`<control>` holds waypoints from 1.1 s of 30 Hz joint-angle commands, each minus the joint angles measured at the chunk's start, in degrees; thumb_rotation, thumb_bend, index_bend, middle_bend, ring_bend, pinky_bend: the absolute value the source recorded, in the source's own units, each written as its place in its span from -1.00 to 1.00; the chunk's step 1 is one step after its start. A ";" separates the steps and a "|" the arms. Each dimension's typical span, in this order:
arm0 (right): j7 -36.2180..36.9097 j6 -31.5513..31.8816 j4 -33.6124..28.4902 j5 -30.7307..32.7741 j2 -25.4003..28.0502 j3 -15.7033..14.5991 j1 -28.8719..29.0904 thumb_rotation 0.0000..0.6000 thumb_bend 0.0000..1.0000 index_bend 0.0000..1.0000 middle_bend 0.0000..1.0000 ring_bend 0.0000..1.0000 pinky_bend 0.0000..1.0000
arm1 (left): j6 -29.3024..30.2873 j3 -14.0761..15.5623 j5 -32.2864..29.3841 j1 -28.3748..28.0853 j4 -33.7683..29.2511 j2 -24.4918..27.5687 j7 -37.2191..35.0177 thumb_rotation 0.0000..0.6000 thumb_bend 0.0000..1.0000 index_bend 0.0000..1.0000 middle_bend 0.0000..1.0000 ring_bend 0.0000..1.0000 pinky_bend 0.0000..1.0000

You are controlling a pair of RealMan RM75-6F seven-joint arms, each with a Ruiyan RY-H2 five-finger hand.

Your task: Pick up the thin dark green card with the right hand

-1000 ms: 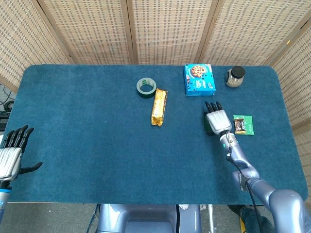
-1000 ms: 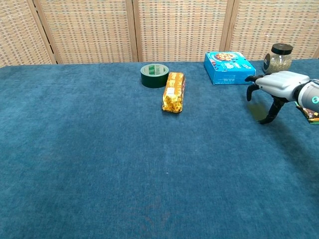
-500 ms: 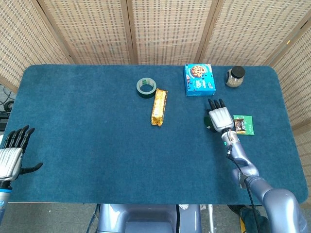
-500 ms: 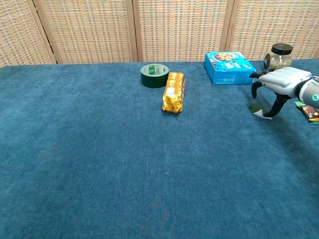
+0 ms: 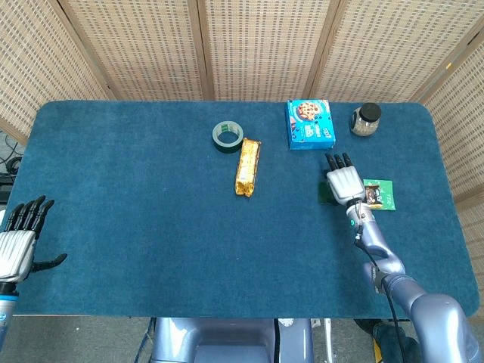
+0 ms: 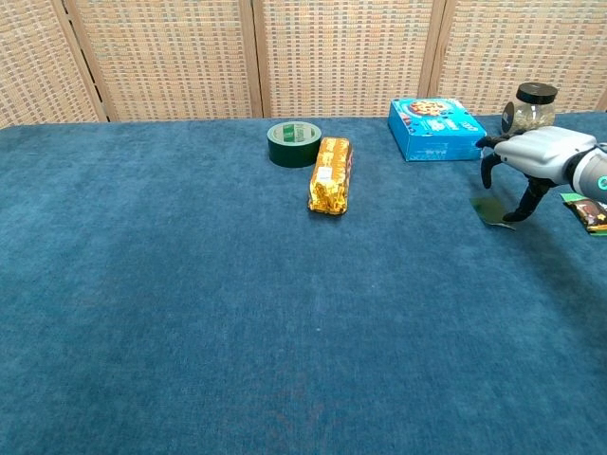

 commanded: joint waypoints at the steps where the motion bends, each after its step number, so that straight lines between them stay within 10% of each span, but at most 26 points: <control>1: 0.33 -0.12 -0.27 -0.12 0.23 -0.12 0.01 1.00 -0.48 -0.29 -1.00 -1.00 -1.00 | 0.00 -0.02 -0.04 0.00 0.01 0.00 -0.01 1.00 -1.00 -1.00 -1.00 -1.00 -1.00; 33: -1.33 5.77 -7.54 -0.63 0.63 -1.05 -2.81 1.00 -0.48 -0.27 -1.00 -1.00 -1.00 | -0.45 0.07 -0.28 -0.22 -0.10 -0.05 0.22 1.00 -1.00 -1.00 -1.00 -1.00 -1.00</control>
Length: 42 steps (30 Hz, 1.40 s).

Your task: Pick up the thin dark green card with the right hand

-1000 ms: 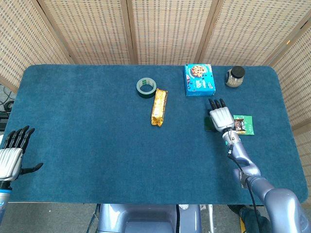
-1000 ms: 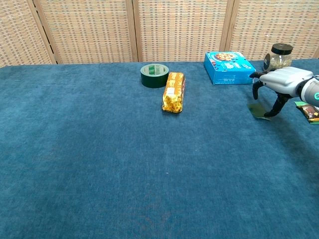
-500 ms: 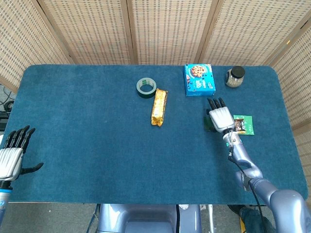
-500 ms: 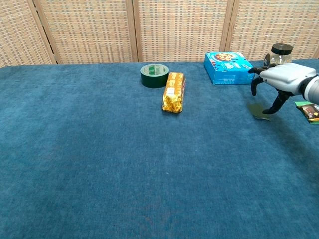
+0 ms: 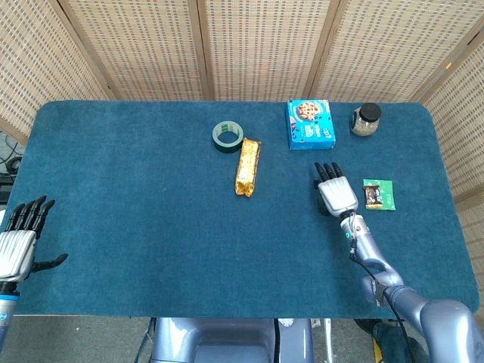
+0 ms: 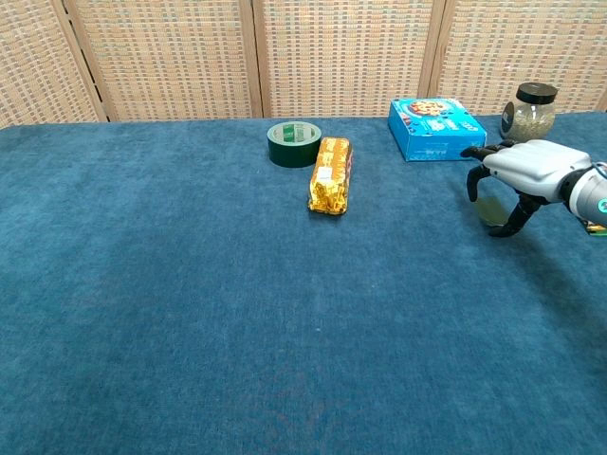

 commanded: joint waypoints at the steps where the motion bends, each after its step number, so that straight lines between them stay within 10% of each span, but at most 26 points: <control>1: 0.08 -0.71 0.89 0.37 -0.47 0.25 0.36 1.00 -0.48 -0.27 -1.00 -1.00 -1.00 | -0.17 0.06 0.01 -0.09 0.04 -0.05 0.08 1.00 -1.00 -1.00 -1.00 -1.00 -1.00; 42: 4.88 -4.44 8.33 -1.14 -3.12 -0.82 1.70 1.00 0.01 0.26 -0.93 -1.00 -1.00 | -0.40 -0.01 -0.31 -0.31 -0.10 -0.26 0.52 1.00 -1.00 -1.00 -1.00 -1.00 -1.00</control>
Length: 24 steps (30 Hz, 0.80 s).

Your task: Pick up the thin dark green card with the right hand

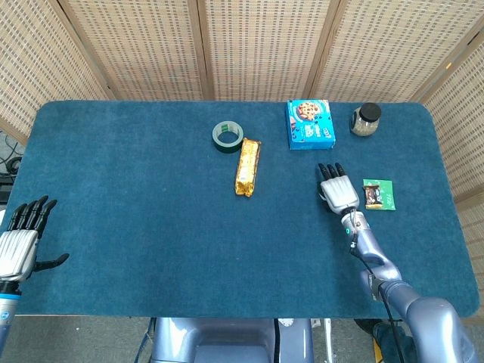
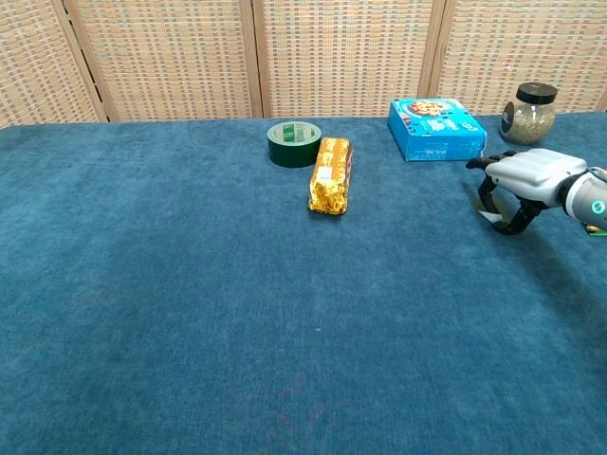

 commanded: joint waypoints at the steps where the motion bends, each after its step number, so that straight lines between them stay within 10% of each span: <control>1: 0.32 0.21 0.11 -0.26 -0.01 -0.09 0.03 1.00 0.03 0.26 -0.93 -1.00 -1.00 | -0.03 0.00 -0.02 -0.02 0.02 -0.03 0.07 1.00 -1.00 -1.00 -1.00 -1.00 -1.00; 24: -3.23 0.76 5.25 2.26 4.53 6.08 6.94 1.00 0.10 0.34 -0.86 -1.00 -1.00 | -0.50 0.02 -0.30 -0.23 -0.04 -0.17 0.19 1.00 -1.00 -1.00 -1.00 -1.00 -1.00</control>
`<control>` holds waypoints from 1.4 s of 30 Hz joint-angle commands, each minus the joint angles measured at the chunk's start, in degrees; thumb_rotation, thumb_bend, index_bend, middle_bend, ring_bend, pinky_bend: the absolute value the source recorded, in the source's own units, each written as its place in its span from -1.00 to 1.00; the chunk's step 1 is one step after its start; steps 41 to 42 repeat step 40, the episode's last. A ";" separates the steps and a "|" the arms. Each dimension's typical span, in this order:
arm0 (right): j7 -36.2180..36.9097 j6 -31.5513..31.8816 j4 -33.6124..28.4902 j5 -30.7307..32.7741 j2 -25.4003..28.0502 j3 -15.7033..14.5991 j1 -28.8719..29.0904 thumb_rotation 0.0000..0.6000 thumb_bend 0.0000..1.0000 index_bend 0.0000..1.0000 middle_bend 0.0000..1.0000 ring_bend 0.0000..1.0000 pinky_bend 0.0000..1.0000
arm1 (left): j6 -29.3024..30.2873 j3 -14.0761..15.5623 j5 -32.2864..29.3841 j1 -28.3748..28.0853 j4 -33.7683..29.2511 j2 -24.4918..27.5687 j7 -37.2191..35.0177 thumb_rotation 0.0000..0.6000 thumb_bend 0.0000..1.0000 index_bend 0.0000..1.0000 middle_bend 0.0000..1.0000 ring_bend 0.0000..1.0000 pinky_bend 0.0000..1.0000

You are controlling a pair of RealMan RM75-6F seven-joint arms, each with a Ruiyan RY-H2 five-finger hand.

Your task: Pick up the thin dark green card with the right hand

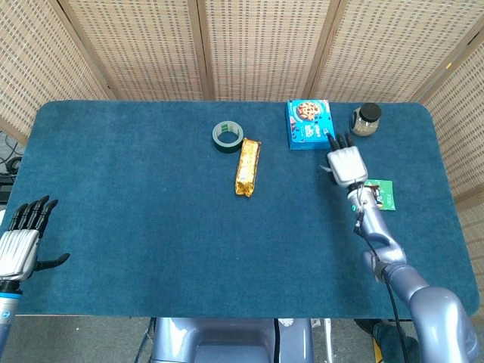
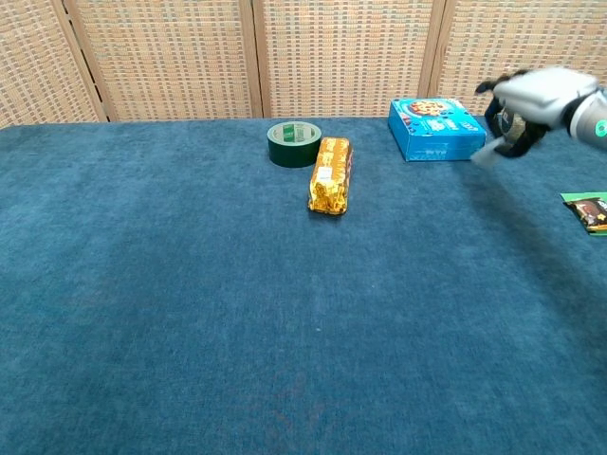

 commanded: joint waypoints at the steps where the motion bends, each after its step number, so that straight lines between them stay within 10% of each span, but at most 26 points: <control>1: -3.26 -1.29 2.18 1.34 1.28 1.38 1.79 1.00 0.10 0.34 -0.86 -1.00 -1.00 | 0.11 -0.03 0.00 0.03 -0.05 0.03 -0.04 1.00 -1.00 -1.00 -1.00 -1.00 -1.00; 11: -3.08 6.73 -4.21 0.55 5.75 1.25 -1.34 1.00 0.08 0.26 -0.86 -1.00 -1.00 | 0.98 -0.21 0.30 0.41 -0.26 0.71 -1.55 1.00 -1.00 -1.00 -1.00 -1.00 -1.00; 15: 1.11 15.72 -11.53 -1.46 8.96 0.19 -6.42 1.00 -0.47 -0.80 -0.98 -1.00 -1.00 | 1.23 -0.01 0.80 0.54 -0.46 0.99 -2.06 1.00 -1.00 -1.00 -1.00 -1.00 -1.00; 17: 2.88 18.45 -16.85 -1.60 11.48 -0.33 -9.37 1.00 -0.73 -1.00 -1.00 -1.00 -1.00 | 1.34 0.19 1.20 0.61 -0.56 1.12 -2.30 1.00 -1.00 -1.00 -1.00 -1.00 -1.00; 30: 5.58 38.88 -47.17 -6.84 25.39 -7.54 -28.25 1.00 -0.99 -1.00 -1.00 -1.00 -1.00 | 6.55 1.64 5.25 3.14 -0.64 2.37 -5.78 1.00 -1.00 -1.00 -1.00 -1.00 -1.00; 42: 5.18 54.52 -50.28 -14.58 24.89 -13.01 -39.58 1.00 -1.00 -1.00 -1.00 -1.00 -1.00 | 10.77 2.97 8.98 5.23 0.48 3.43 -9.70 1.00 -1.00 -1.00 -1.00 -1.00 -1.00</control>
